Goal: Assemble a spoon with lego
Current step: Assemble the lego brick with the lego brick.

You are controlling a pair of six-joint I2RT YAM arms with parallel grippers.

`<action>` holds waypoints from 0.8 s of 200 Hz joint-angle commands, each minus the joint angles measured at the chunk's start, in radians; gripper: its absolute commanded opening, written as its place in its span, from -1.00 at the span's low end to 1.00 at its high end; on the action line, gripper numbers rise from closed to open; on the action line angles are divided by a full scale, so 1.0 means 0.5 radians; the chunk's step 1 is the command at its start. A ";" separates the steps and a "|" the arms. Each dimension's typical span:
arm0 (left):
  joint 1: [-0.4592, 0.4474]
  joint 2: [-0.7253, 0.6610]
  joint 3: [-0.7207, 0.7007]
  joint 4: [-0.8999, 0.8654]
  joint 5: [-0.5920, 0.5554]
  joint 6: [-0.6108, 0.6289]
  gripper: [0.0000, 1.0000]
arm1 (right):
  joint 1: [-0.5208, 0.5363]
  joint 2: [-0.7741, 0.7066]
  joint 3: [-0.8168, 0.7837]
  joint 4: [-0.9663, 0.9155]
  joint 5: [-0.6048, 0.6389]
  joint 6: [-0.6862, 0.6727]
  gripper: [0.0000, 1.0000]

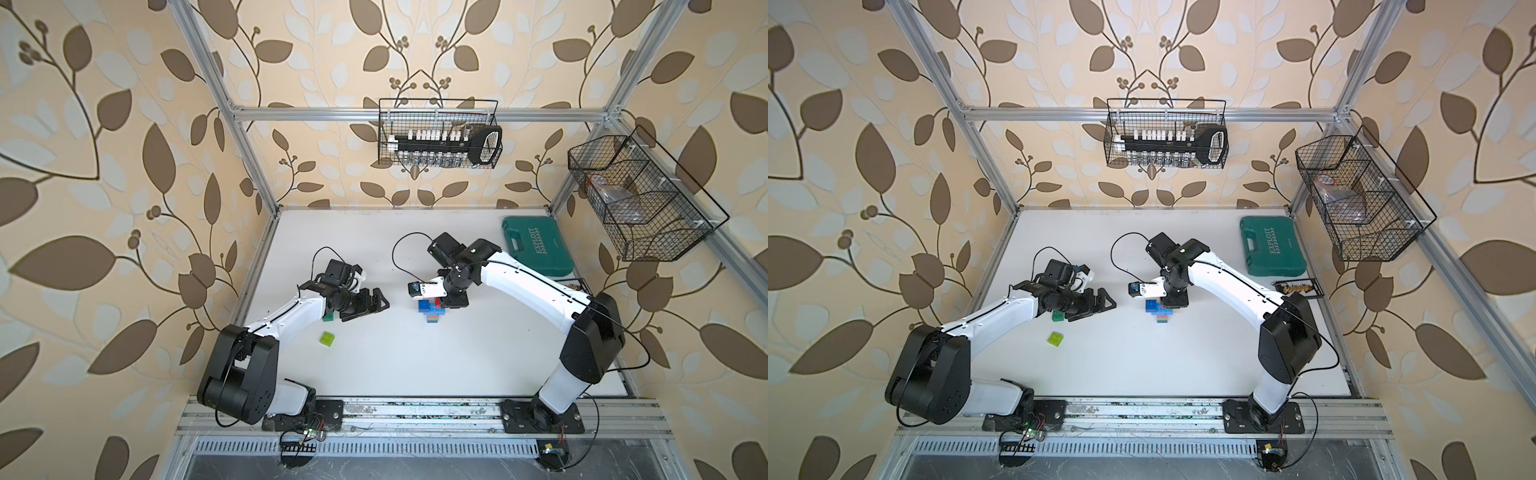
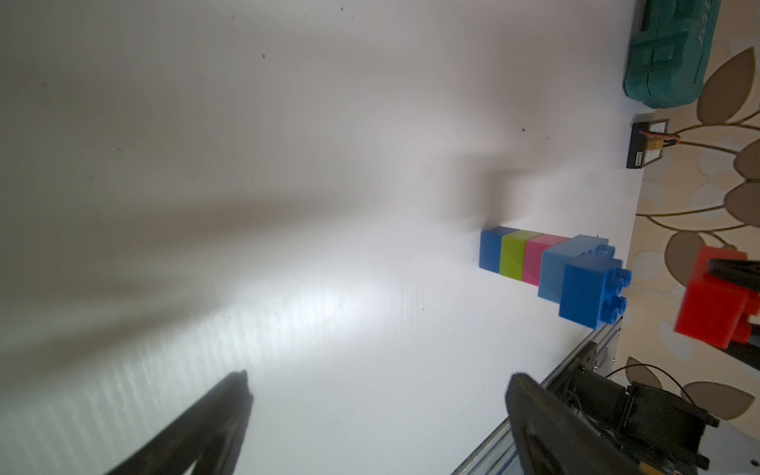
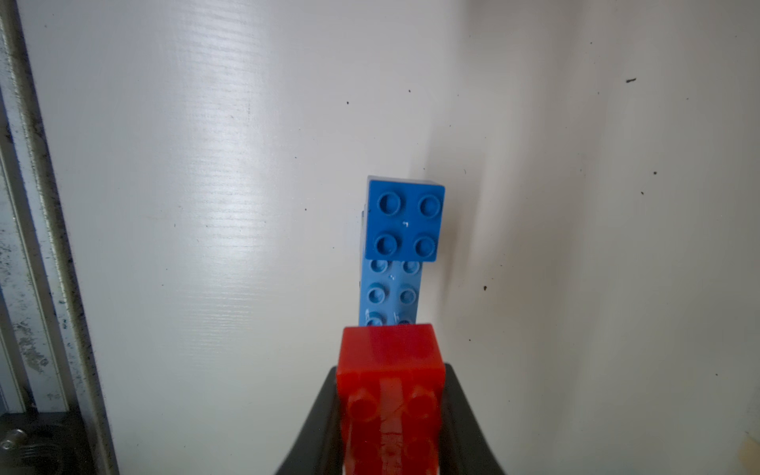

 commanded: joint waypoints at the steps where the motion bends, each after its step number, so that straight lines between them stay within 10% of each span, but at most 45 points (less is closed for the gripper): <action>1: -0.022 -0.048 -0.017 0.025 0.001 0.014 0.98 | 0.016 0.072 0.106 -0.064 -0.113 0.015 -1.00; 160: -0.024 -0.029 -0.010 0.013 -0.001 0.026 0.98 | 0.011 0.198 0.109 -0.094 -0.045 0.178 -1.00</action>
